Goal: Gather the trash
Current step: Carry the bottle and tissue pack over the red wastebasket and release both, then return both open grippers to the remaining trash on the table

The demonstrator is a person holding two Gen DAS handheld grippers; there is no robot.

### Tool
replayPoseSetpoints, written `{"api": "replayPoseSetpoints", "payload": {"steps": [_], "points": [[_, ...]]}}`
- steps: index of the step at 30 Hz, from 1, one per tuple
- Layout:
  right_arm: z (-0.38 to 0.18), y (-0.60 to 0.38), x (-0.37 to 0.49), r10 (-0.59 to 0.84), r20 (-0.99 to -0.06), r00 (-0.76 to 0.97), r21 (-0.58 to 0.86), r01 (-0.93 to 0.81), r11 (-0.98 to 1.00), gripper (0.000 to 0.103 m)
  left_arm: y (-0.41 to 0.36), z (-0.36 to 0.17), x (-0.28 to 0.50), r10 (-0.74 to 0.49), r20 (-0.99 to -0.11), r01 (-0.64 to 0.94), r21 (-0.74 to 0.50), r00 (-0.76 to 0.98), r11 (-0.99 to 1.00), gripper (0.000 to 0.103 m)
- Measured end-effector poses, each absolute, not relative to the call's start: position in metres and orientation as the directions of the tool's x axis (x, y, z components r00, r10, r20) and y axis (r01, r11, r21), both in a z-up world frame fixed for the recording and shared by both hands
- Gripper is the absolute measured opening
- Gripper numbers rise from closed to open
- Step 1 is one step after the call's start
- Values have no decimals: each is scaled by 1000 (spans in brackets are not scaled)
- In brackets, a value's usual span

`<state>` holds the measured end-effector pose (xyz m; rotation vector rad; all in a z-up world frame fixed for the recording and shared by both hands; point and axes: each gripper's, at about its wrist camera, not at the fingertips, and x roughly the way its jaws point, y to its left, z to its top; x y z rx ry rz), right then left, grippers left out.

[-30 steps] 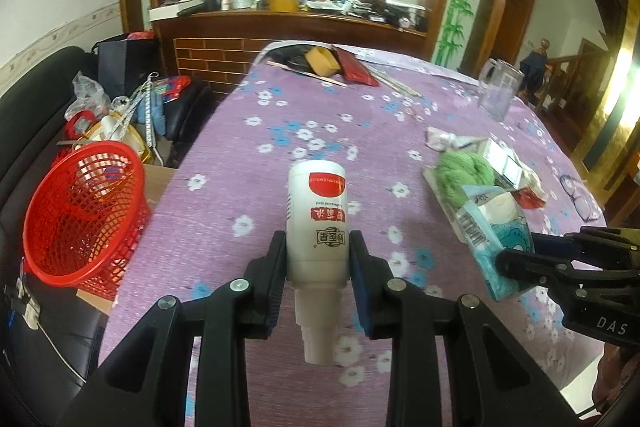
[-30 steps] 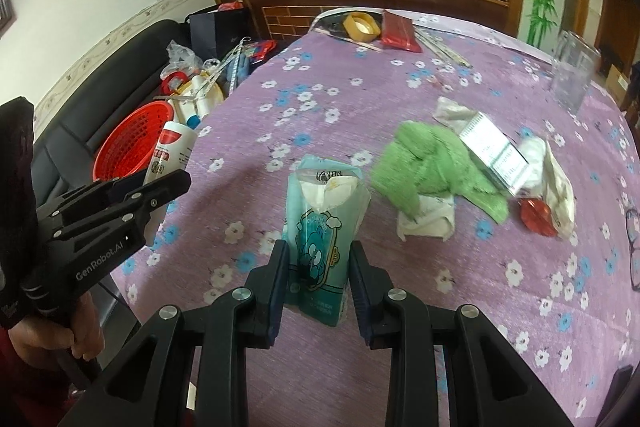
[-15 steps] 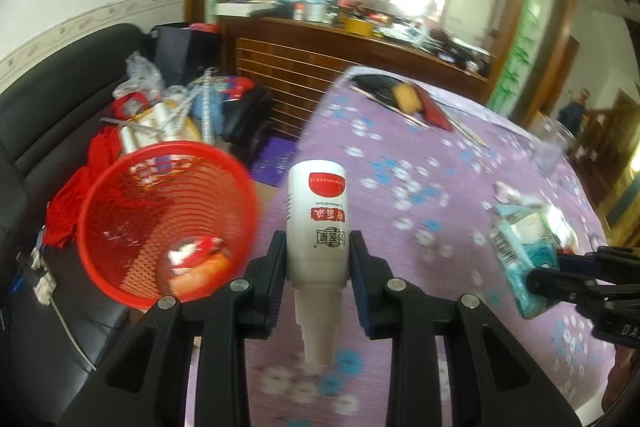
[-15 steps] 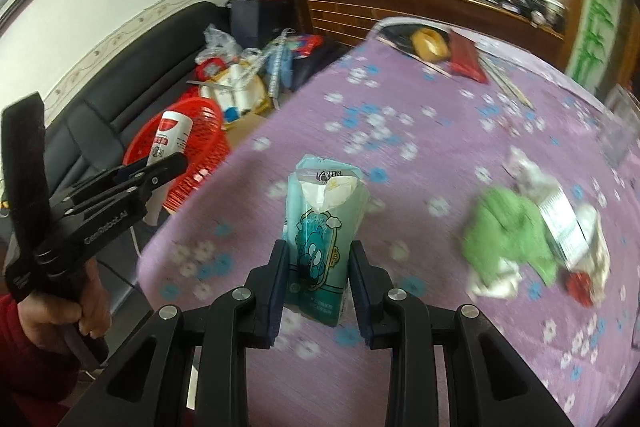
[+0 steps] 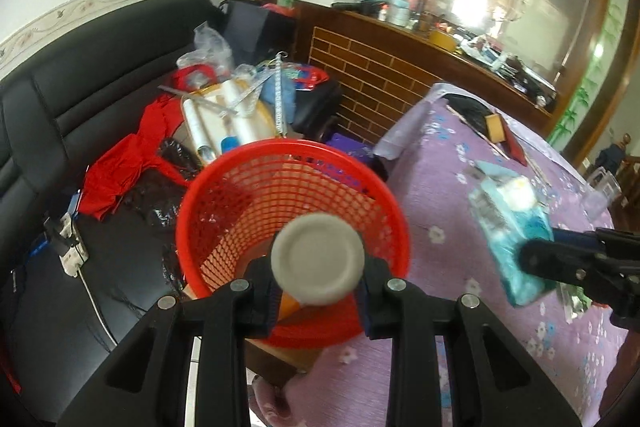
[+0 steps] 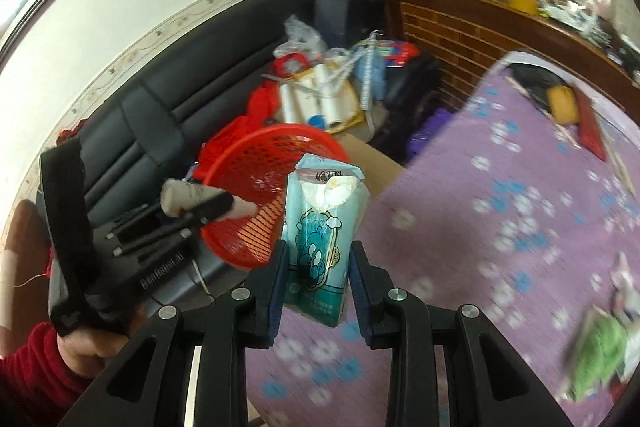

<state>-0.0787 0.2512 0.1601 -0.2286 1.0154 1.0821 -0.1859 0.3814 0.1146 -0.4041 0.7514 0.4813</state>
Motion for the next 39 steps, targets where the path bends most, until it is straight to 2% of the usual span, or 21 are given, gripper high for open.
{"api": "replayPoseSetpoints", "payload": {"steps": [5,7,8,9,11,18,24,39], "points": [[147,290,-69,620,-783,56,331,-806,491,34,396,107,-184,265,-739,-563,-181,619,807,29],[144,305,-63,624,-781,38,352,-798,489,38,401,105,-183,264,-742,-568,-187,617,802,29],[143,308,-60,625,-780,36,358,-794,492,42,403,104,-182,264,-743,-570,-188,615,800,33],[141,313,-56,629,-777,31,368,-787,494,46,406,104,-182,267,-743,-576,-190,613,795,47],[140,320,-48,639,-769,29,388,-773,502,55,410,105,-184,282,-738,-594,-195,613,780,66],[150,296,-40,676,-737,19,443,-742,504,57,410,112,-193,288,-725,-605,-217,625,766,66],[146,240,-52,672,-740,32,447,-723,527,57,372,117,-195,275,-719,-571,-202,638,796,66],[112,64,-57,629,-771,103,481,-554,680,57,223,114,-153,87,-751,-319,-169,655,933,66]]}}
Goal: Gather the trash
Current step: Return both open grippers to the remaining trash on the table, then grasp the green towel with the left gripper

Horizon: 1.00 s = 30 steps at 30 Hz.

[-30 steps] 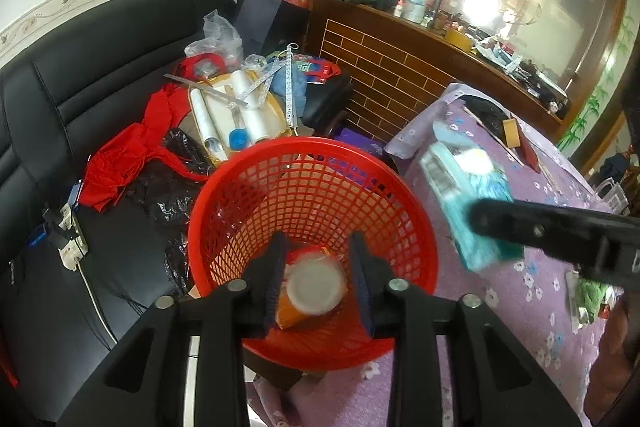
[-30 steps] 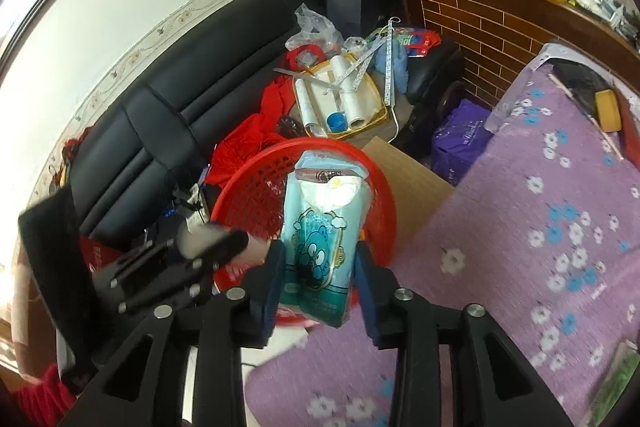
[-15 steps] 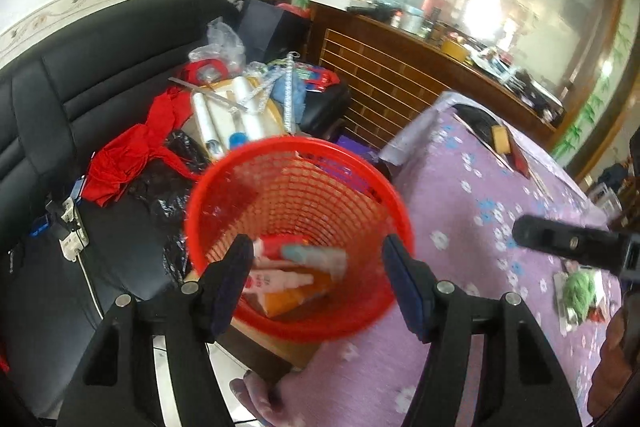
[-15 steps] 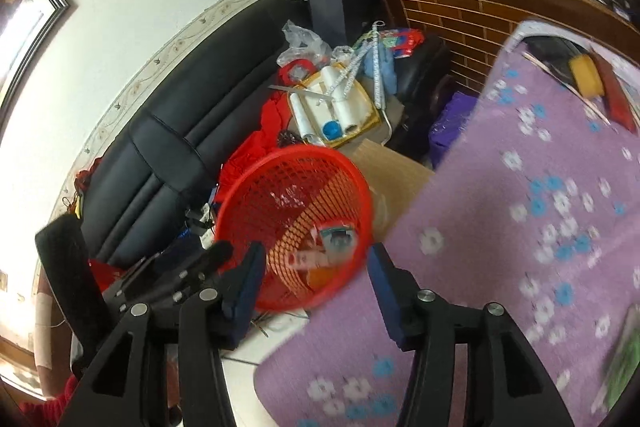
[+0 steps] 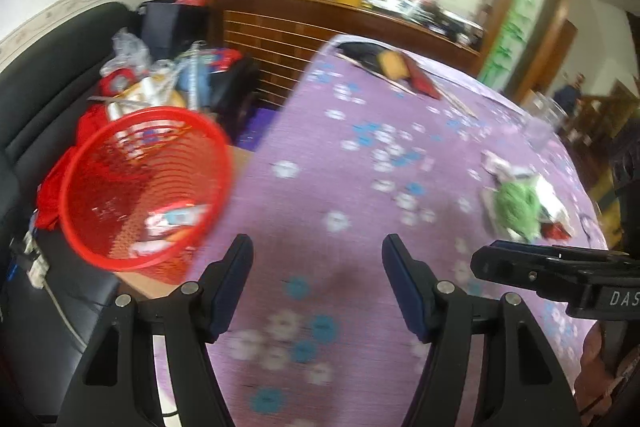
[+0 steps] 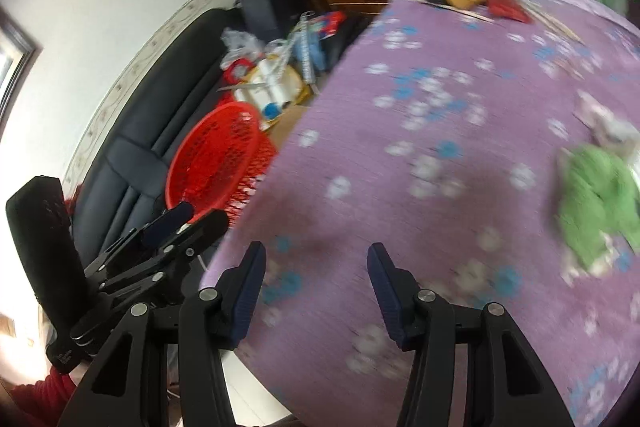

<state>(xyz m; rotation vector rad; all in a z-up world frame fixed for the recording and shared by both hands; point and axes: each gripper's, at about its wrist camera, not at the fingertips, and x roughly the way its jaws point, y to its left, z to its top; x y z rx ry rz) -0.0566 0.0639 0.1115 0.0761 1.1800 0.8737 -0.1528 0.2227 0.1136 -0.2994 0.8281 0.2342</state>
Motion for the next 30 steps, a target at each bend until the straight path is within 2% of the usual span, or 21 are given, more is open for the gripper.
{"api": "replayPoseSetpoints", "payload": {"steps": [8,13,15,19,30], "points": [[105,-46,-47,590,-782,203,479,-409,777,58,141,120,-119,-30,-752,-140,-161,659,977,67],[103,-104,-47,562,-788,252,482,-316,817,58,95,124,-92,-111,-752,-16,-160,649,987,74],[103,-121,-48,551,-789,271,480,-287,829,58,78,124,-78,-146,-753,35,-161,642,986,84],[103,-158,-51,528,-795,300,475,-235,848,58,50,117,-44,-185,-768,127,-136,613,983,87],[106,-238,-63,459,-811,362,451,-114,885,58,-2,71,44,-166,-835,267,-23,525,963,87]]}}
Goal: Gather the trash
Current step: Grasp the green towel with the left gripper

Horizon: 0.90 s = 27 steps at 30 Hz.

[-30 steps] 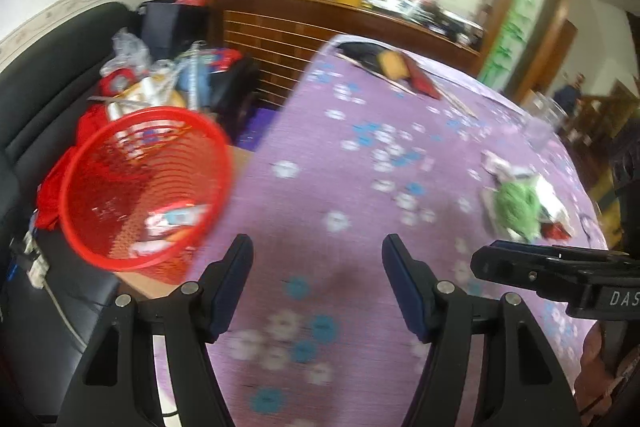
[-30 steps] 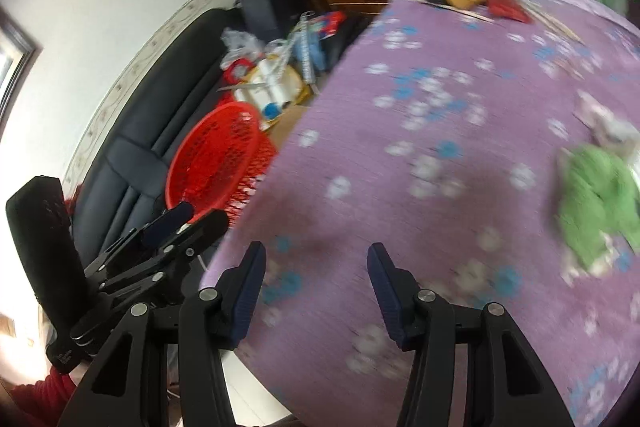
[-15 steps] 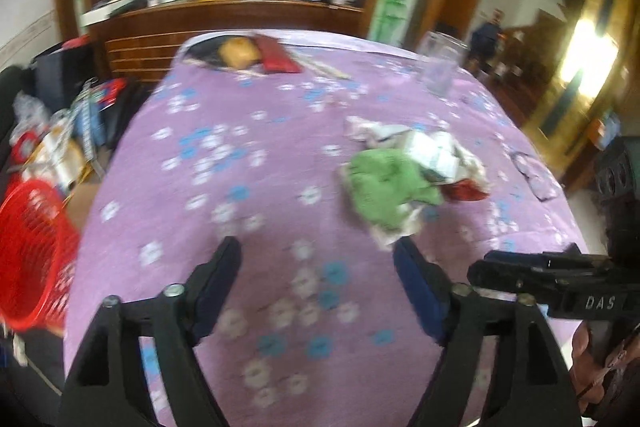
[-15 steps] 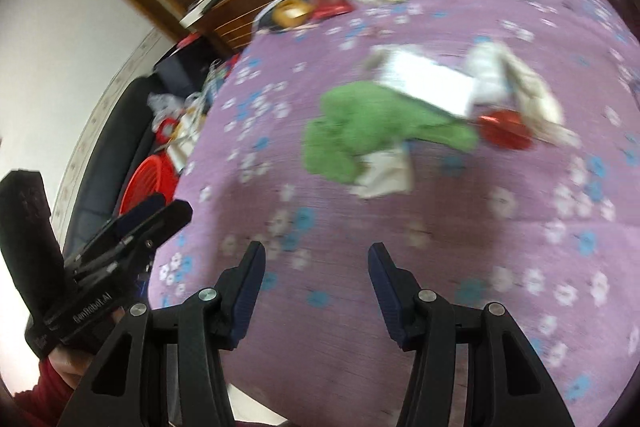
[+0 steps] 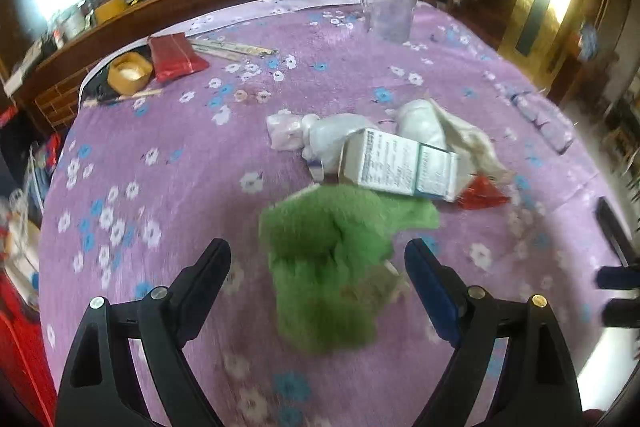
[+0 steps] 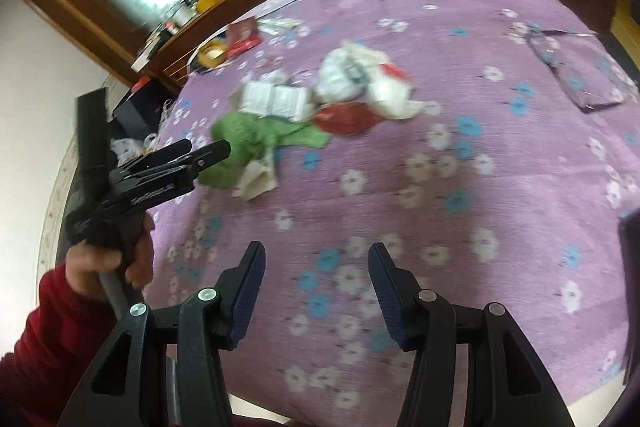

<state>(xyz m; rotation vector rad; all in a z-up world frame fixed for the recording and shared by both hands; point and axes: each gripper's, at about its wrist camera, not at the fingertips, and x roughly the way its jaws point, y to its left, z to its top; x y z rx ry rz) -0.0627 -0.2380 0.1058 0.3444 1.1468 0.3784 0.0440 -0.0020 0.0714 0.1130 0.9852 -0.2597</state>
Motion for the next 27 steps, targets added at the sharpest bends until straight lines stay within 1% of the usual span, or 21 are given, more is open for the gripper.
{"api": "replayPoseSetpoints", "payload": {"steps": [3,5,7,8,10,12,18,20,22,27], "points": [[105,-253,-64,442,-816,373,444,-87,892,58,-9,58,58,-147,-853,275,-5,501,962,87],[106,-262,-62,432,-818,380,438,-74,896,58,-12,53,62,-168,-845,285,-19,507,958,87],[108,-269,-56,423,-818,390,434,-65,899,58,-16,52,62,-162,-835,276,-12,526,961,73],[110,-271,-52,421,-817,395,433,-63,899,58,-17,51,63,-159,-836,272,-12,525,962,69],[111,-275,-41,414,-816,403,428,-62,902,58,-17,53,61,-150,-827,243,-17,543,970,65],[114,-275,-27,412,-813,412,423,-70,904,58,-15,57,55,-166,-819,233,-41,548,972,61],[111,-264,26,389,-819,423,382,-104,918,58,-11,80,6,-182,-782,211,-66,596,975,61],[103,-259,48,384,-826,413,375,-105,921,58,-7,86,-13,-201,-775,205,-94,599,974,61],[91,-252,68,378,-835,399,369,-103,924,58,-5,91,-32,-186,-769,194,-81,612,978,61],[67,-239,101,383,-849,363,372,-104,922,58,8,96,-69,-174,-762,150,-102,623,983,61]]}}
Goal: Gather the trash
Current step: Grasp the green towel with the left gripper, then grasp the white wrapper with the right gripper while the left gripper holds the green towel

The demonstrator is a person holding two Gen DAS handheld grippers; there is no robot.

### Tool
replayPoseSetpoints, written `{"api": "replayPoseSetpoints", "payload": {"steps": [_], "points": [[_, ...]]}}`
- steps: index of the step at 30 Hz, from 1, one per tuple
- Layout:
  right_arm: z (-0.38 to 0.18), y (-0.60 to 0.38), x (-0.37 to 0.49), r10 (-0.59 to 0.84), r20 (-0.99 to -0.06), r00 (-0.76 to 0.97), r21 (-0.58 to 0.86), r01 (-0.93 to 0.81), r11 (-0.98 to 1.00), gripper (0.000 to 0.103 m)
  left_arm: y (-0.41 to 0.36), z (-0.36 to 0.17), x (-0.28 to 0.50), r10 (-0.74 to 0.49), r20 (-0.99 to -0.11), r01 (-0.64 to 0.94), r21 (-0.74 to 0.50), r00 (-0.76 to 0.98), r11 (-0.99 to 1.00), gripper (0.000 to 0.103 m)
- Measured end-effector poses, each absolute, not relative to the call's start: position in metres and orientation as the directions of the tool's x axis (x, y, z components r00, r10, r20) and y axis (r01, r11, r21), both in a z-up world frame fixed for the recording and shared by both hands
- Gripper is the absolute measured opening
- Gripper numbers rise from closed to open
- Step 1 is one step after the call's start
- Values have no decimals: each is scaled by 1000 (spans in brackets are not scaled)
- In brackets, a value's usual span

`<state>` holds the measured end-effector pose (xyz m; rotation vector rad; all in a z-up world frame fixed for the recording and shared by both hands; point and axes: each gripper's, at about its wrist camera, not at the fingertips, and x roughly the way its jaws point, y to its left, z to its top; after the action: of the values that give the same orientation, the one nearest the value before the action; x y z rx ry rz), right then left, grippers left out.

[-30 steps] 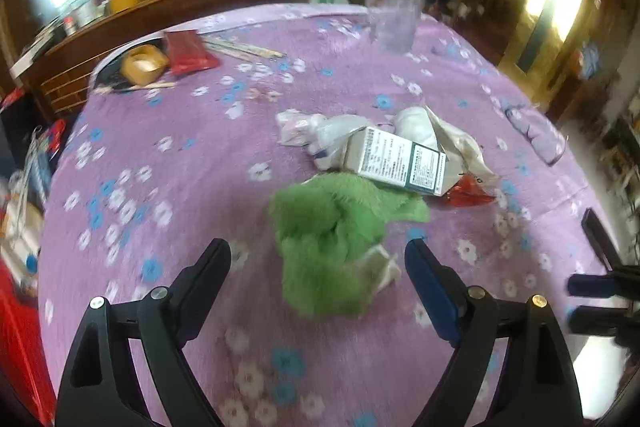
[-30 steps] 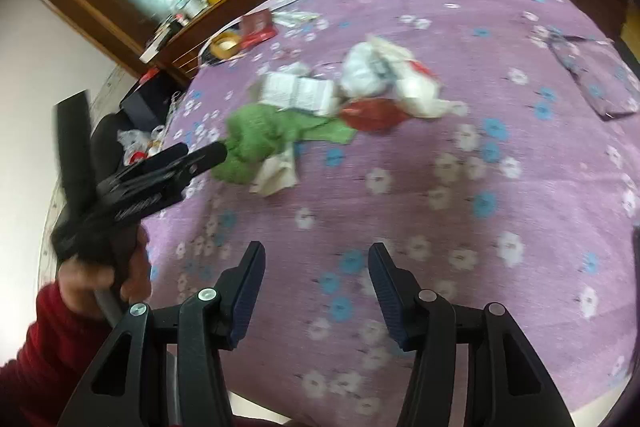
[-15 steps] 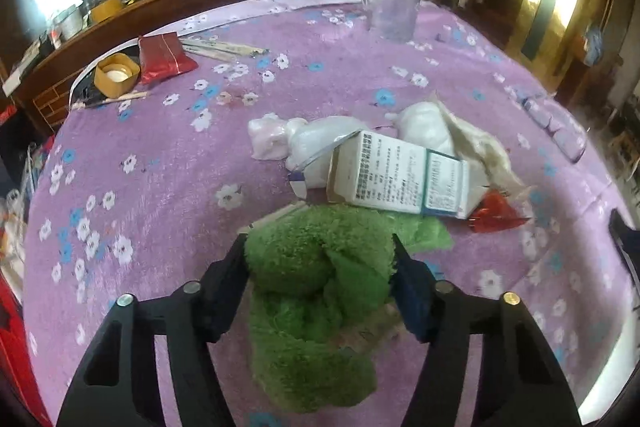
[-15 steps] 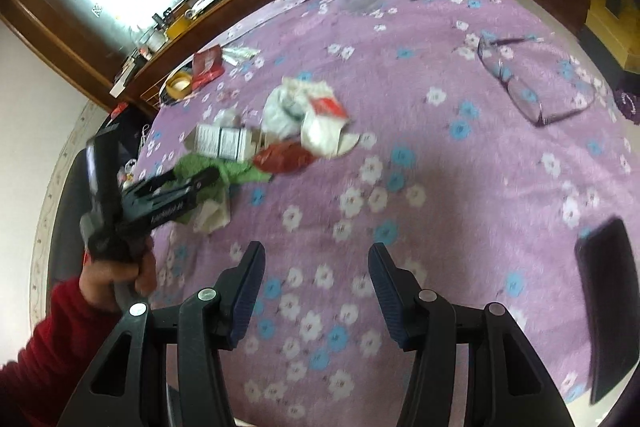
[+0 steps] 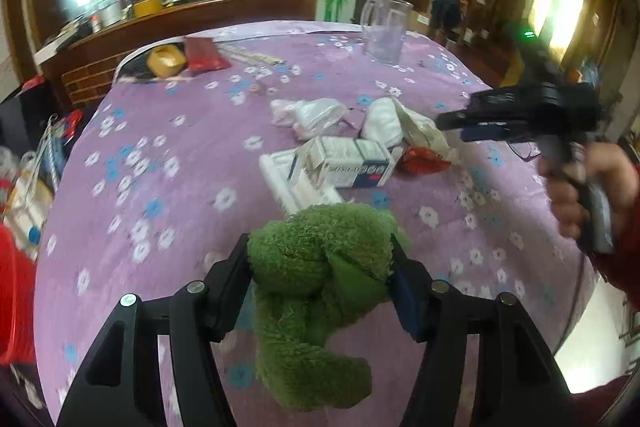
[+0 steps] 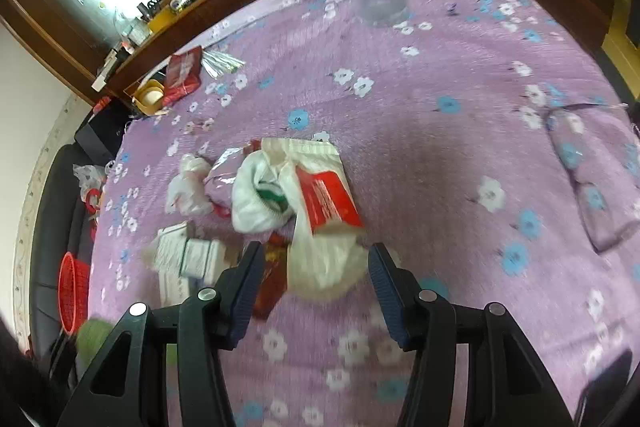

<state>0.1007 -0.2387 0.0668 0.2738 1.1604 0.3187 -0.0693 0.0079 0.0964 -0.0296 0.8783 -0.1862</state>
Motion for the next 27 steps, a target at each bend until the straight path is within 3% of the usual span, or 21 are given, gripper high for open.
{"api": "replayPoseSetpoints", "payload": {"steps": [7,8,12,18,27], "points": [[39,-226,120,351,-876,332,338,-99,936,56,25,96,-90,-138,-769,83,-110,624,990,61],[38,-226,120,351,-876,330,338,-98,936,49,25,95,-92,-134,-769,80,-108,625,991,61],[41,-225,113,345,-872,348,323,-120,939,38,24,91,-93,-131,-778,88,-98,614,991,62],[63,-236,77,344,-854,391,324,-119,939,29,18,75,-92,-131,-807,114,-80,576,990,62],[95,-247,-6,381,-816,435,359,-136,923,28,14,46,-92,-131,-847,137,-69,515,988,63]]}}
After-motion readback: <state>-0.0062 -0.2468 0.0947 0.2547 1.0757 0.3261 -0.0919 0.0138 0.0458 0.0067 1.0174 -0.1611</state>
